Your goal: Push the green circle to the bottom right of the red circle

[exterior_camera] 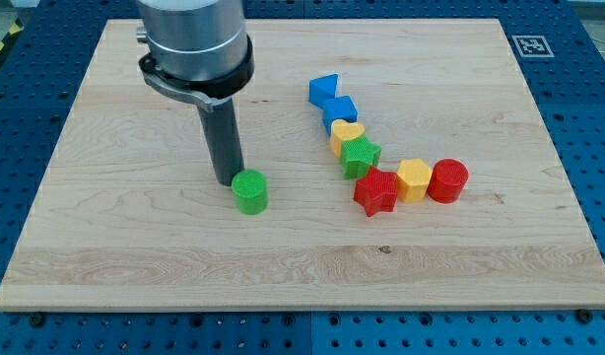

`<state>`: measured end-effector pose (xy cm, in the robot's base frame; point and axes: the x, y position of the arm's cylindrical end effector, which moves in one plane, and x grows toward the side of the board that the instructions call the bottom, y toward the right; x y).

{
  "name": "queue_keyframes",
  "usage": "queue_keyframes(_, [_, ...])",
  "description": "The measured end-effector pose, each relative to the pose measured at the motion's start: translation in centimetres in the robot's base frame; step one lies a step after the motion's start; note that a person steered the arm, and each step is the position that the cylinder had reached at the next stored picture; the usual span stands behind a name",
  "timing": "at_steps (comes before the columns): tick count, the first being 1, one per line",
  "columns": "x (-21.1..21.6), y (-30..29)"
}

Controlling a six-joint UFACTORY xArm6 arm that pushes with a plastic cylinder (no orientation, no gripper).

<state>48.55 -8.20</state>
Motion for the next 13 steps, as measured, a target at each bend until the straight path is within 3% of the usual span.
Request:
queue_keyframes(4, [2.7,0.9])
queue_keyframes(6, [4.3,4.7])
queue_keyframes(10, [6.4,2.8])
queue_keyframes(13, [6.8,9.2])
